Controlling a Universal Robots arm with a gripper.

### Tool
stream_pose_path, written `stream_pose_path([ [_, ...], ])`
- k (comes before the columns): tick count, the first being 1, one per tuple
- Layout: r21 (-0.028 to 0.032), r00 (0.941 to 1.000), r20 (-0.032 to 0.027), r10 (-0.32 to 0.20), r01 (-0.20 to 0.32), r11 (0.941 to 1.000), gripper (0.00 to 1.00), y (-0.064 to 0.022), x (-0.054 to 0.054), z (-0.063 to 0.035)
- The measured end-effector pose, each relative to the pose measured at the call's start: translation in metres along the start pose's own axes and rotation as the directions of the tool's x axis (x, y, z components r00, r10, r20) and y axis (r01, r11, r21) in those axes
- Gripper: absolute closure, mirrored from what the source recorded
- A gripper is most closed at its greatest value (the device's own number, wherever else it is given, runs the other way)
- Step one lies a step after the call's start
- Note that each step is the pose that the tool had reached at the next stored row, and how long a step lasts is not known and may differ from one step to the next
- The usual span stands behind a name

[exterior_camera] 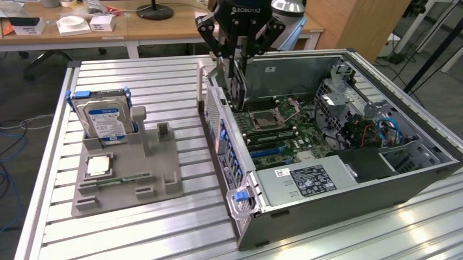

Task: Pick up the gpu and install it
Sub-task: 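Pick up the gpu and move the gpu toward the slot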

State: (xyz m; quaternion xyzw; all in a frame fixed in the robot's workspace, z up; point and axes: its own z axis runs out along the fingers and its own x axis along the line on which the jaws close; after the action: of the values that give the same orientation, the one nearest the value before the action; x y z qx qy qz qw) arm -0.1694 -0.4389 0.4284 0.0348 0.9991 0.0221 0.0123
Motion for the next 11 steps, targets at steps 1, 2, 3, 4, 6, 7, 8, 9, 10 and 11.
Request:
stream_pose_path([
  [1,0.0,1.0,0.0,0.0,0.0,1.0,0.74,0.0,-0.0009,0.0],
  [2,0.0,1.0,0.0,0.0,0.0,1.0,0.74,0.0001,-0.0018,0.0001],
  [3,0.0,1.0,0.0,0.0,0.0,1.0,0.74,0.0001,-0.0025,0.0001],
  [4,0.0,1.0,0.0001,0.0,0.0,1.0,0.74,0.0002,-0.0033,0.0001],
  [6,0.0,1.0,0.0,0.0,0.0,1.0,0.74,0.0003,-0.0048,0.0001],
  [7,0.0,1.0,0.0,0.0,0.0,1.0,0.74,0.0003,-0.0055,0.0001],
  [8,0.0,1.0,0.0,0.0,0.0,1.0,0.74,0.0004,-0.0061,0.0002],
  [9,0.0,1.0,0.0,0.0,0.0,1.0,0.74,0.0004,-0.0068,0.0002],
  [10,0.0001,1.0,0.0,0.0,0.0,1.0,0.74,0.0005,-0.0075,0.0002],
  [11,0.0,1.0,0.0,0.0,0.0,1.0,0.74,0.0005,-0.0081,0.0002],
])
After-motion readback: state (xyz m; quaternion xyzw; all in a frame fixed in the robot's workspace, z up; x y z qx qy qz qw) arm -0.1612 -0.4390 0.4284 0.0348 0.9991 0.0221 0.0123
